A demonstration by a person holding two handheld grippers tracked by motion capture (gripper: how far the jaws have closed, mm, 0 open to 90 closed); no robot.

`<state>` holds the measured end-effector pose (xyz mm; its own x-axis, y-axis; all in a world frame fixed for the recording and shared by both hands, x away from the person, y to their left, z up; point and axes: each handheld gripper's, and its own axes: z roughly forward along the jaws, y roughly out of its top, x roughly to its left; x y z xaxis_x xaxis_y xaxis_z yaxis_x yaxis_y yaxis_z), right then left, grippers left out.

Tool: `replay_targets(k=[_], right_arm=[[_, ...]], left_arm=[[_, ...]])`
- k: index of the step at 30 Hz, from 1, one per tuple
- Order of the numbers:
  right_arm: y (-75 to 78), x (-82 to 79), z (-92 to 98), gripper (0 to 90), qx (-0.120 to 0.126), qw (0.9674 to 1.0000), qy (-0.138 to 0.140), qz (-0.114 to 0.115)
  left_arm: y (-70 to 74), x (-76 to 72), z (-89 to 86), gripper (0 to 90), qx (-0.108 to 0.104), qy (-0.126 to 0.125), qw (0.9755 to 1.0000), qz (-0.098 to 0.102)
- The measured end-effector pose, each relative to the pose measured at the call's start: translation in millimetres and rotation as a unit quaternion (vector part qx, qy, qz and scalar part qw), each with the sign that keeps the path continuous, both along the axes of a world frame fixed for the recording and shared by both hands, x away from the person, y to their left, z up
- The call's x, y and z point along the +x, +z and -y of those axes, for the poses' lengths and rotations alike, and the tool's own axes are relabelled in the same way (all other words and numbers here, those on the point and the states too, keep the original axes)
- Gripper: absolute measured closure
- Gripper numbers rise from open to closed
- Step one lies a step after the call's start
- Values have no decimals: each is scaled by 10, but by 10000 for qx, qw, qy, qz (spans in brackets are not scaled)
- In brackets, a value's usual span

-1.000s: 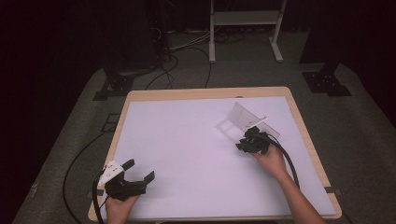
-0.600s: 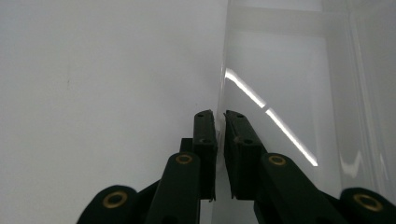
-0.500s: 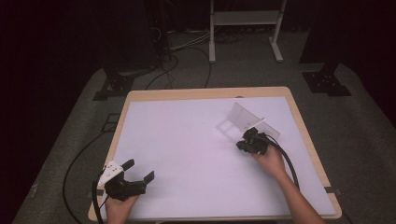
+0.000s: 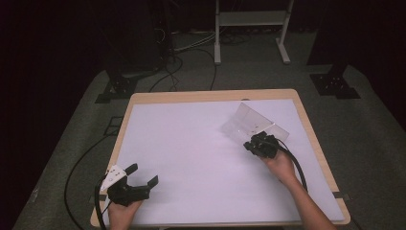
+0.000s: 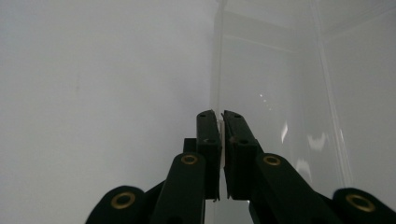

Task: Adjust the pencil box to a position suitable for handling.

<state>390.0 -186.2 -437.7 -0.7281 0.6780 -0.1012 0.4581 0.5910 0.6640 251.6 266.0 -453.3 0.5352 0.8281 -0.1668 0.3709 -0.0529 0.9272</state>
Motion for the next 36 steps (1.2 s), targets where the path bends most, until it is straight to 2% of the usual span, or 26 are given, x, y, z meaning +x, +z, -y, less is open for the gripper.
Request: replay_targets(k=[3, 14, 23, 36], right_arm=[[73, -60, -10, 855, 39, 9999, 110, 87], [193, -235, -26, 853, 216, 9986, 474, 107], [272, -411, -61, 852, 431, 9955, 845, 80], [303, -583, -210, 850, 361, 9915, 1242, 97]], left_arm=[[3, 0, 3, 0, -2, -1, 10000, 9], [2, 0, 8, 0, 14, -8, 10000, 11], [-1, 19, 5, 0, 28, -47, 10000, 11], [-4, 27, 1, 0, 38, -51, 10000, 2]])
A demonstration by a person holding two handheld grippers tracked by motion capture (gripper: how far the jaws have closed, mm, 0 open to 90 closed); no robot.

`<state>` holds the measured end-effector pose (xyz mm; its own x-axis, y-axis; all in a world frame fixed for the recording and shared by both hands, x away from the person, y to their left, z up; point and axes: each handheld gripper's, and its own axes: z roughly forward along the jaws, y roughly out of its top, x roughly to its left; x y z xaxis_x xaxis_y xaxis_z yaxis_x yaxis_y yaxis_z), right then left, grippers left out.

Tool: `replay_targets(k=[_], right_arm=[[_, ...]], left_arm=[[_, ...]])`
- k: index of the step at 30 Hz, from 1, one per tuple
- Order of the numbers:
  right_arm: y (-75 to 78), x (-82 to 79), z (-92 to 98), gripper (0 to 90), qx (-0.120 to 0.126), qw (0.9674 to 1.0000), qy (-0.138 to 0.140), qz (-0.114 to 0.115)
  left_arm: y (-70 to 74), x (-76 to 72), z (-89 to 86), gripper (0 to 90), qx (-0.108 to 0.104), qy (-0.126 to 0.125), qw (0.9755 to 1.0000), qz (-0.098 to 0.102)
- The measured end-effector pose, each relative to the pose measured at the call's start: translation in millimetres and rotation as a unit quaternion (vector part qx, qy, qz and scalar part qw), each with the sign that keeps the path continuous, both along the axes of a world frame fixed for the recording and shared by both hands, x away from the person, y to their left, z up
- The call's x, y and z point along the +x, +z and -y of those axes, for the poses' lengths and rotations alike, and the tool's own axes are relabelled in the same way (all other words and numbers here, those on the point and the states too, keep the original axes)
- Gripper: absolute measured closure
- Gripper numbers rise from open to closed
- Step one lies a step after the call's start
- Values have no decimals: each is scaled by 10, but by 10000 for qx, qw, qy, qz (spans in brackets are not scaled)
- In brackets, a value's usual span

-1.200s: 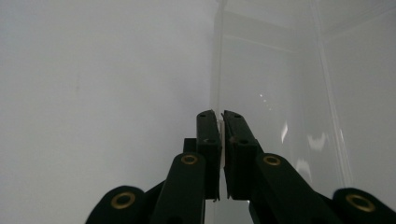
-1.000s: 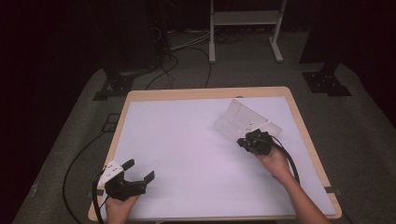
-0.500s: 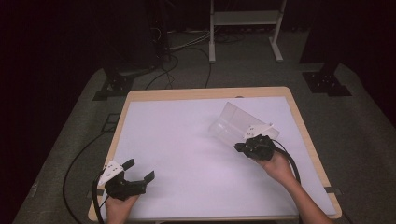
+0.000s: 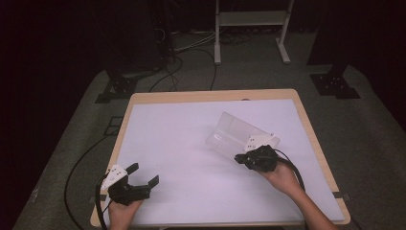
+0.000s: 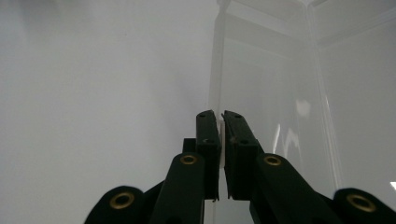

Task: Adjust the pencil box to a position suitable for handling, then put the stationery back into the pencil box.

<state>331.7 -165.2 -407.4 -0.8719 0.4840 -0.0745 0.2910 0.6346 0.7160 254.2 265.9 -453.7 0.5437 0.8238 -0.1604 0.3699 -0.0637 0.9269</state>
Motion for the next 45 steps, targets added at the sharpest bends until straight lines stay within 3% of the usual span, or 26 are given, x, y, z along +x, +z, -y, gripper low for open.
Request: replay_targets(k=[13, 22, 30, 45], right_arm=[[-48, -79, -87, 849, 6, 9992, 397, -18], [-167, -35, -171, 848, -114, 9977, 661, -106], [-316, 49, -220, 848, -217, 9965, 742, -304], [-473, 73, -236, 854, -148, 9952, 724, -637]], left_arm=[[10, -16, -12, 0, -10, 16, 10000, 15], [8, 7, 6, 0, -18, -11, 10000, 14], [8, 4, -9, 0, -58, 31, 10000, 18], [8, -3, 2, 0, -49, 42, 10000, 14]])
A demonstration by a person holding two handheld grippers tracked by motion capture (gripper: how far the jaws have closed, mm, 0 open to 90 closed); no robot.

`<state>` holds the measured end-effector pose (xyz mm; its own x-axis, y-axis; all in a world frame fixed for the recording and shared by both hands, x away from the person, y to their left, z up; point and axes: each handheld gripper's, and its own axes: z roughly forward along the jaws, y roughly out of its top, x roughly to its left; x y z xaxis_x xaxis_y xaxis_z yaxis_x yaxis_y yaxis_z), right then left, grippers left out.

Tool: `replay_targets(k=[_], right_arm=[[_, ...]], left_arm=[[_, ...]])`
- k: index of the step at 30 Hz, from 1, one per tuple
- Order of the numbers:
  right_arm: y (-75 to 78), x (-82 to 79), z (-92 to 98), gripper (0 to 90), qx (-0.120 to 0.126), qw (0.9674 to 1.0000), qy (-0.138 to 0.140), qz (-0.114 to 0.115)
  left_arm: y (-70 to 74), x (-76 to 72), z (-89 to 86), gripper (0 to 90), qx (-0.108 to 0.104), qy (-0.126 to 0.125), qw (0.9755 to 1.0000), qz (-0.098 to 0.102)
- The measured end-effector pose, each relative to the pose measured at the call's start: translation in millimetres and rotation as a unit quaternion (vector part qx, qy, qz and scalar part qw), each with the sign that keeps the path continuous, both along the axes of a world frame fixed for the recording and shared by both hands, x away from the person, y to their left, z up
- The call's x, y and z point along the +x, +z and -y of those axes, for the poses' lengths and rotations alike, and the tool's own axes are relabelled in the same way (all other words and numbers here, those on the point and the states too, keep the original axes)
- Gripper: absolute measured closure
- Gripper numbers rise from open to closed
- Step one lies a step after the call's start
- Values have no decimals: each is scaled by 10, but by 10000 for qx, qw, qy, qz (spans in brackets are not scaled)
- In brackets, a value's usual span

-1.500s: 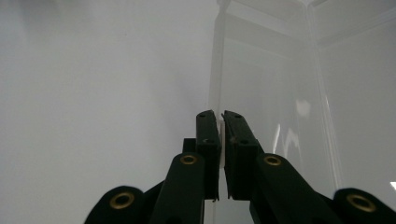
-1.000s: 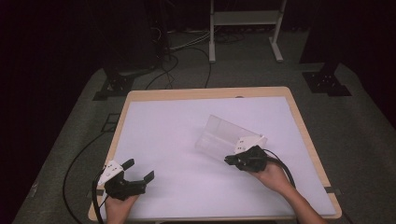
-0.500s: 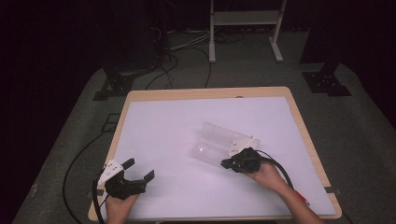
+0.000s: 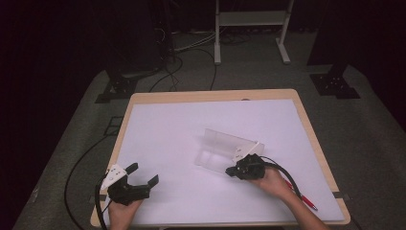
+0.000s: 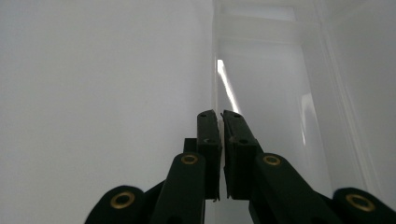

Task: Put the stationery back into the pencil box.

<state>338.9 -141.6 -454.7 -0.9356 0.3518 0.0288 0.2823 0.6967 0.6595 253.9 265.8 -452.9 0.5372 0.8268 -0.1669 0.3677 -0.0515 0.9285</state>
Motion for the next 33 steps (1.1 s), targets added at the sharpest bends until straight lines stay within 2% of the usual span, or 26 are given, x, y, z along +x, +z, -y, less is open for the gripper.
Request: replay_targets(k=[11, 18, 24, 28, 33], right_arm=[[-18, 11, 2, 841, 84, 9997, -93, -206], [28, 1, 31, 711, 260, 9989, -164, -347], [118, -23, 126, 592, 421, 9985, -296, -184], [187, -57, 247, 567, 599, 9972, -417, -143], [262, -106, 351, 559, 629, 9965, -553, -32]], left_arm=[[0, -3, -1, 0, -3, 24, 10000, -2], [-2, 0, -1, 0, 16, 11, 10000, -8], [-4, -1, -1, 0, 18, -5, 10000, -14], [-4, -1, 7, 0, 33, -15, 10000, -25], [-1, -2, 13, 0, 31, -9, 10000, -15]])
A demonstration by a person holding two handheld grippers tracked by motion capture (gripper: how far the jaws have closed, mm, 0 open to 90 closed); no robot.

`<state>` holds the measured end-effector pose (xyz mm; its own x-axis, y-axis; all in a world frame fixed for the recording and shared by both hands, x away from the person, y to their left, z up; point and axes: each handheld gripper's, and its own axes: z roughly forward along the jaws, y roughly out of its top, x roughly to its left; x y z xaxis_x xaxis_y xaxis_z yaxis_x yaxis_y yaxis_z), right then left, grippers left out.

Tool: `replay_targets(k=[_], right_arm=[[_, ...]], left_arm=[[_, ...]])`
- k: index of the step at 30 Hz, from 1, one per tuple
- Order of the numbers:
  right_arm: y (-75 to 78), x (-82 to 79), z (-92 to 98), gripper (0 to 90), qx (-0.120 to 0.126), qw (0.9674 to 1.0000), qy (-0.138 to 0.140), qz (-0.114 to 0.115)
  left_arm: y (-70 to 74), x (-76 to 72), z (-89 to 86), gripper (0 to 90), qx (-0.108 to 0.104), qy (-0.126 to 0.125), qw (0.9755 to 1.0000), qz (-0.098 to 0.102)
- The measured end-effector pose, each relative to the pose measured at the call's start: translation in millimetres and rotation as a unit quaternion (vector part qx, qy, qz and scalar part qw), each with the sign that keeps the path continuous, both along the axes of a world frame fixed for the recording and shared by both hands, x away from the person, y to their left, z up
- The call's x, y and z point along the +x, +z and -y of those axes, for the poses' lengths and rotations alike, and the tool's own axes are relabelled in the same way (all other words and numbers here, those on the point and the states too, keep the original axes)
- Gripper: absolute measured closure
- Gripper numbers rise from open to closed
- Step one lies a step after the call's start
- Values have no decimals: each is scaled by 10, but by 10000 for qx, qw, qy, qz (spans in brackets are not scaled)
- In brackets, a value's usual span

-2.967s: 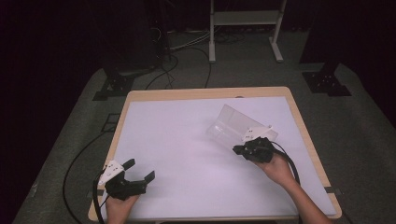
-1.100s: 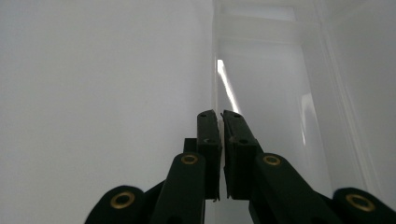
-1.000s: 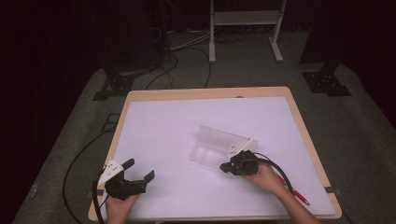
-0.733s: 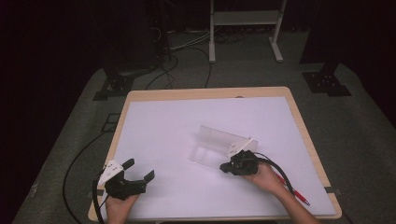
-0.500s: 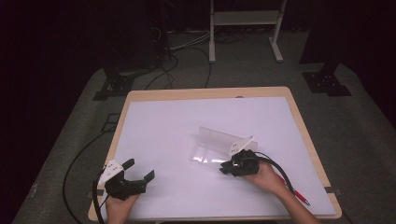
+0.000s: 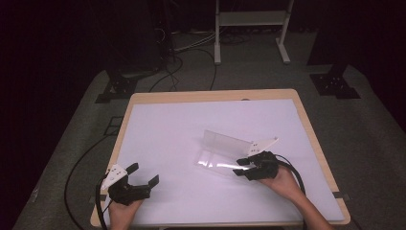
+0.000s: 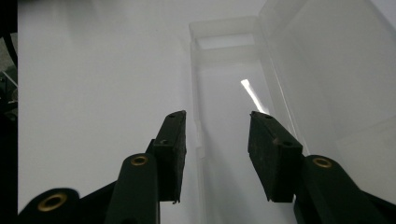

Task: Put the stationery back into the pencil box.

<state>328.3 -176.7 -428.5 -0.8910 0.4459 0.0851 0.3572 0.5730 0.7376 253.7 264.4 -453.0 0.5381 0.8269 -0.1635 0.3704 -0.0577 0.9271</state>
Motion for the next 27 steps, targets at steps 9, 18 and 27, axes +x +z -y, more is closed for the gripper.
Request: replay_targets(k=[9, 18, 27], right_arm=[[29, -52, 163, 512, 73, 9996, -246, 81], [51, -103, 292, 507, 166, 9993, -332, 101], [68, -183, 428, 507, 191, 9988, -449, 105]], left_arm=[[-3, 3, -15, 0, -3, 26, 10000, 6], [0, -1, -23, 0, -43, 51, 10000, 12], [-1, -2, -19, 0, -36, 48, 10000, 8]])
